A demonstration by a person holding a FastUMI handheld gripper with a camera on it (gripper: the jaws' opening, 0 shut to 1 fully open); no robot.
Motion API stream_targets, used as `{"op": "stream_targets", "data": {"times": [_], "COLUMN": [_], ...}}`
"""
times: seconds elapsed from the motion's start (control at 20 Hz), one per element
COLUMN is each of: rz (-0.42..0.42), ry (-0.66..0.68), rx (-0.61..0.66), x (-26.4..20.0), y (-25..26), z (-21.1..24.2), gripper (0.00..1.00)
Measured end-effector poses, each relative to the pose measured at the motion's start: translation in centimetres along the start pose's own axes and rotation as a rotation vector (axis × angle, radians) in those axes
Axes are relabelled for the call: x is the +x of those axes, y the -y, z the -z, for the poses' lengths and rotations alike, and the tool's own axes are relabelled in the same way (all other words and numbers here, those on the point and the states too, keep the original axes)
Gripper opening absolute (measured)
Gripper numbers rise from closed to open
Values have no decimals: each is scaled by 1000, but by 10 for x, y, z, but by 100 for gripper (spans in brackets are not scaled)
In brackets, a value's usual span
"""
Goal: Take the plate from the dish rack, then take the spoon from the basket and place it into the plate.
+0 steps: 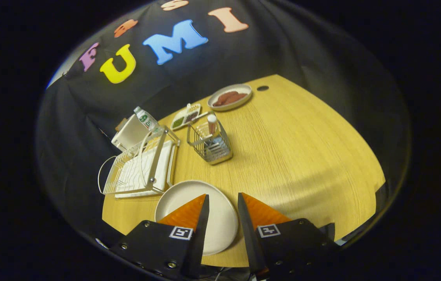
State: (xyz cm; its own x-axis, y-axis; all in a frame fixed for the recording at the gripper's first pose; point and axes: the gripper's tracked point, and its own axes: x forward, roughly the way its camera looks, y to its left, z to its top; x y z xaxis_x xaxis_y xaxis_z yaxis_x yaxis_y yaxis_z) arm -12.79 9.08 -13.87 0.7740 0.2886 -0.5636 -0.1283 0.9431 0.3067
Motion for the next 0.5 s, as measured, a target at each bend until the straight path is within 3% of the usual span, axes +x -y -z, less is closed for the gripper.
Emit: {"op": "stream_targets", "data": {"times": [0.3,0.5], "rz": [14,-29], "ry": [271,408], "rx": [-191,-249], "x": [-14,-9], "y": [-10,-20], "z": [-75,-97], "gripper": [53,70]}}
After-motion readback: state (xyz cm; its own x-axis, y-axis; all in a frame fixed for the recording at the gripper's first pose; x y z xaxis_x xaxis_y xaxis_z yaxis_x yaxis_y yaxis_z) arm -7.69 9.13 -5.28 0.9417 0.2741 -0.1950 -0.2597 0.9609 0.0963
